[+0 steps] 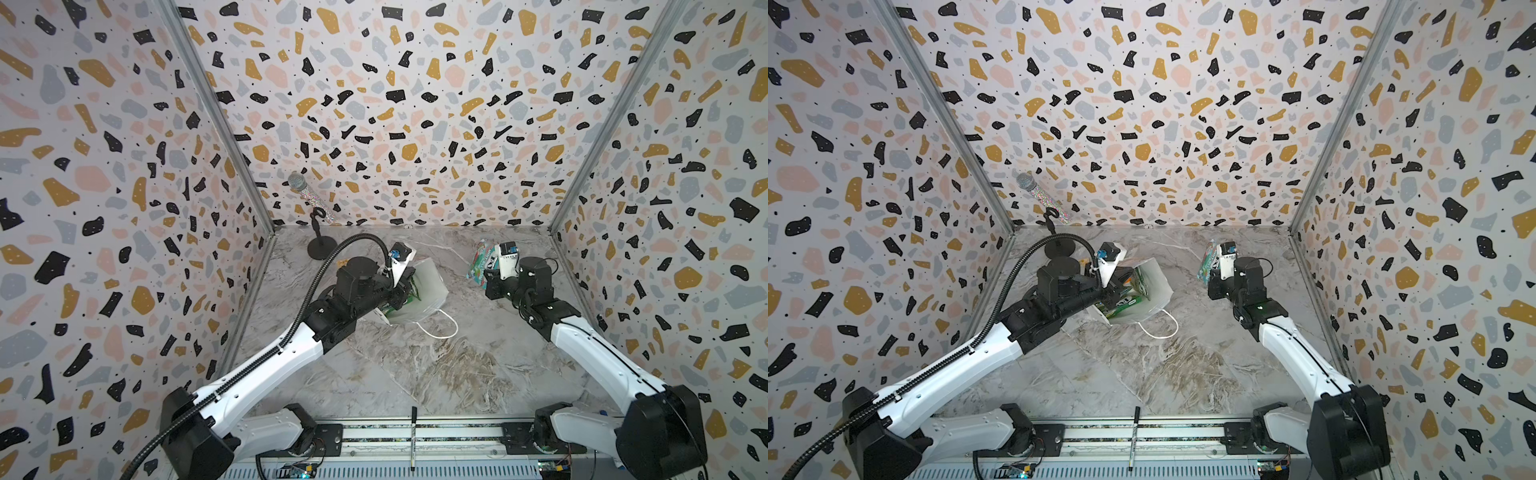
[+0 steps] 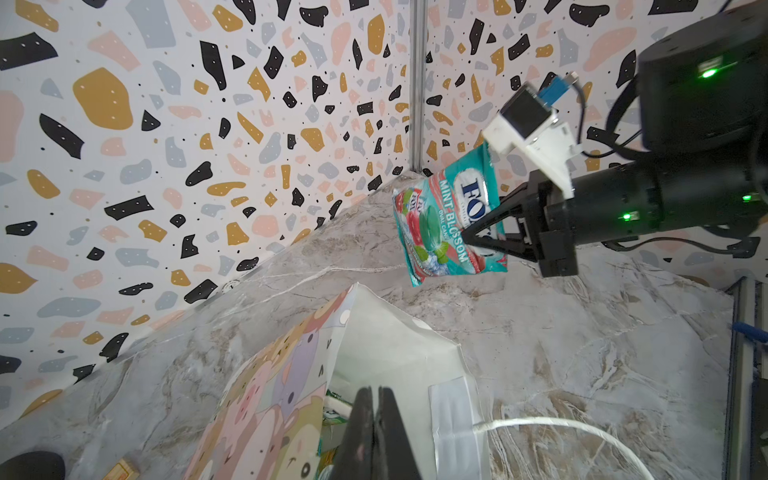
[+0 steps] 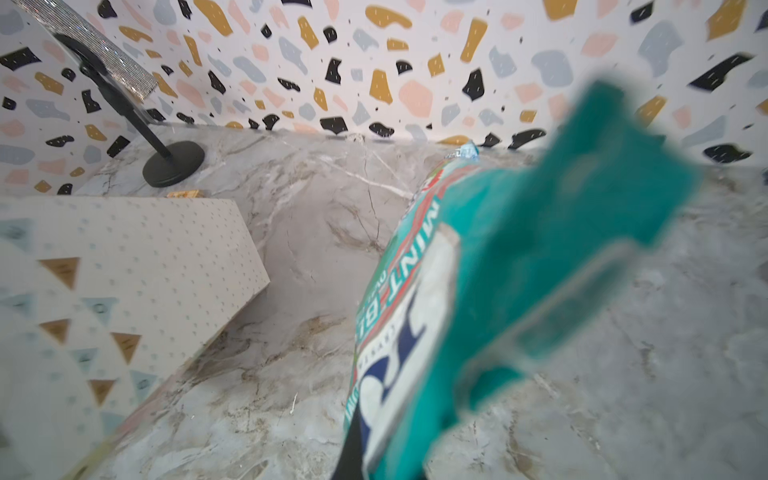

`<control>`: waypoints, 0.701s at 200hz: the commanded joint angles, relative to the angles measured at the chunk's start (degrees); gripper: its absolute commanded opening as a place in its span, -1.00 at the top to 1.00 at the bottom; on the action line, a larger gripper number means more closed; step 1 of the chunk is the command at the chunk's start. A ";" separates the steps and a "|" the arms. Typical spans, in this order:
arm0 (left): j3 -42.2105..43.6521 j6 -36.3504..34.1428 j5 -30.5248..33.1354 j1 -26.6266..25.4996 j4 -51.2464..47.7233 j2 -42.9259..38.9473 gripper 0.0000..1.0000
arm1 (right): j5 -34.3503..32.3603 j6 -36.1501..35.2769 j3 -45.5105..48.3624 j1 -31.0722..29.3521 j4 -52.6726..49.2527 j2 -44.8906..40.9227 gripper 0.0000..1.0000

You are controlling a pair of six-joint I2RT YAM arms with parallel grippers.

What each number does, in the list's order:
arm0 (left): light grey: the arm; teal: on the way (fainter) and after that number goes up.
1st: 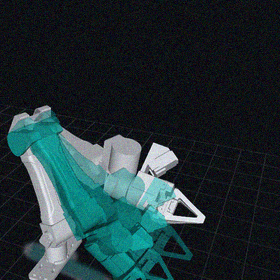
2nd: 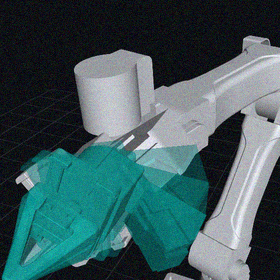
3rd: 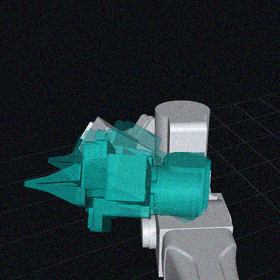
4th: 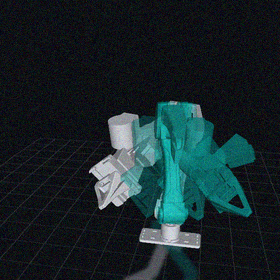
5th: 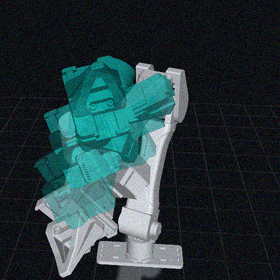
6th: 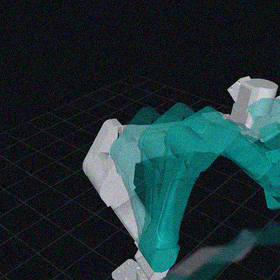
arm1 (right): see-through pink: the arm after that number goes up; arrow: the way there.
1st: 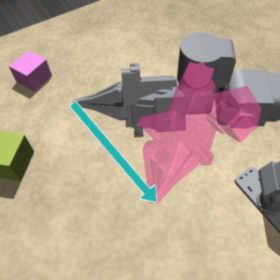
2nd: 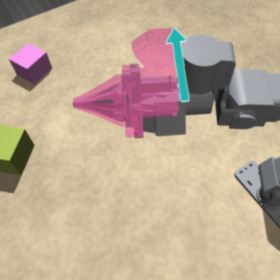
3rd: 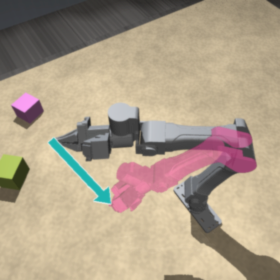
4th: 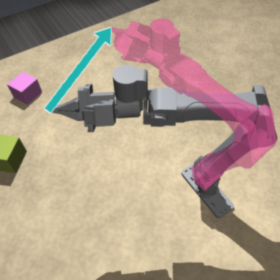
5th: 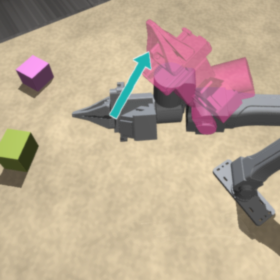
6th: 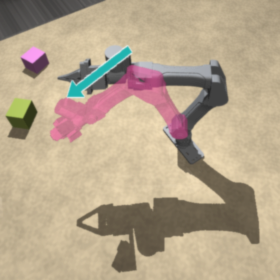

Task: Take the snacks out of the paper bag
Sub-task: 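Carry the teal packet away from the bag and release it on the table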

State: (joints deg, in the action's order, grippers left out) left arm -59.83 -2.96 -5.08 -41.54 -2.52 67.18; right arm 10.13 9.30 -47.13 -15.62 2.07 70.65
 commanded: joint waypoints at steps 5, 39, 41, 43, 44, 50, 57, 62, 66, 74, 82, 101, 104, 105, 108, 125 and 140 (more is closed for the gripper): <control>-0.84 0.37 -1.07 -0.46 2.52 -1.38 1.00 | 10.58 1.84 -2.41 2.36 7.42 4.62 1.00; -0.82 0.54 -1.07 -0.55 2.55 -1.17 1.00 | 17.66 2.16 -5.42 5.33 12.25 14.11 1.00; -0.88 0.58 -1.07 -0.56 2.53 -1.17 1.00 | 18.11 2.44 -5.53 5.49 12.52 14.68 1.00; -0.83 0.59 -1.07 -0.52 2.53 -1.13 1.00 | 18.55 2.58 -5.72 5.68 12.81 15.21 1.00; -0.86 0.59 -1.07 -0.54 2.53 -1.11 1.00 | 18.80 2.62 -5.75 5.77 12.97 15.48 1.00; -0.93 0.67 -1.15 -0.56 2.49 -1.01 1.00 | 20.38 2.98 -6.29 6.38 14.26 16.93 1.00; -1.02 0.68 -1.24 -0.56 2.44 -0.91 1.00 | 21.60 3.49 -6.81 7.00 15.63 18.90 1.00; -1.06 0.68 -1.20 -0.64 2.43 -0.91 1.00 | 22.24 3.74 -7.46 7.37 16.09 20.21 1.00; -1.05 0.68 -1.16 -0.65 2.43 -0.90 1.00 | 22.77 3.79 -8.00 7.71 16.39 21.21 1.00; -1.01 0.68 -1.11 -0.65 2.32 -0.82 1.00 | 23.18 3.80 -9.06 8.20 16.88 23.33 1.00; -1.07 0.70 -1.07 -0.65 2.28 -0.74 1.00 | 23.18 3.74 -10.54 8.66 16.62 25.59 1.00; -1.24 0.77 -1.62 -0.65 2.32 -0.73 1.00 | 23.41 3.54 -14.39 9.56 15.05 31.02 1.00; -1.14 0.80 -1.74 -0.65 2.30 -0.79 1.00 | 23.66 3.61 -14.99 9.74 14.88 31.90 1.00; -1.15 0.78 -1.80 -0.60 2.32 -0.80 1.00 | 23.73 3.61 -15.17 9.78 14.85 32.22 1.00; -1.15 0.77 -1.99 -0.66 2.35 -0.85 1.00 | 23.91 3.63 -15.59 9.95 14.85 32.98 1.00; -1.08 0.85 -2.56 -0.81 2.59 -1.12 1.00 | 24.84 3.49 -18.30 10.65 13.74 36.64 1.00; -0.90 0.78 -2.70 -0.91 2.78 -1.43 1.00 | 24.77 2.73 -20.42 11.33 12.43 39.24 1.00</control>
State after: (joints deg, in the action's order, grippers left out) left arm -59.83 -2.35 -6.42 -41.91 -2.50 67.18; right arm 32.53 12.80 -63.29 -5.26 14.50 108.05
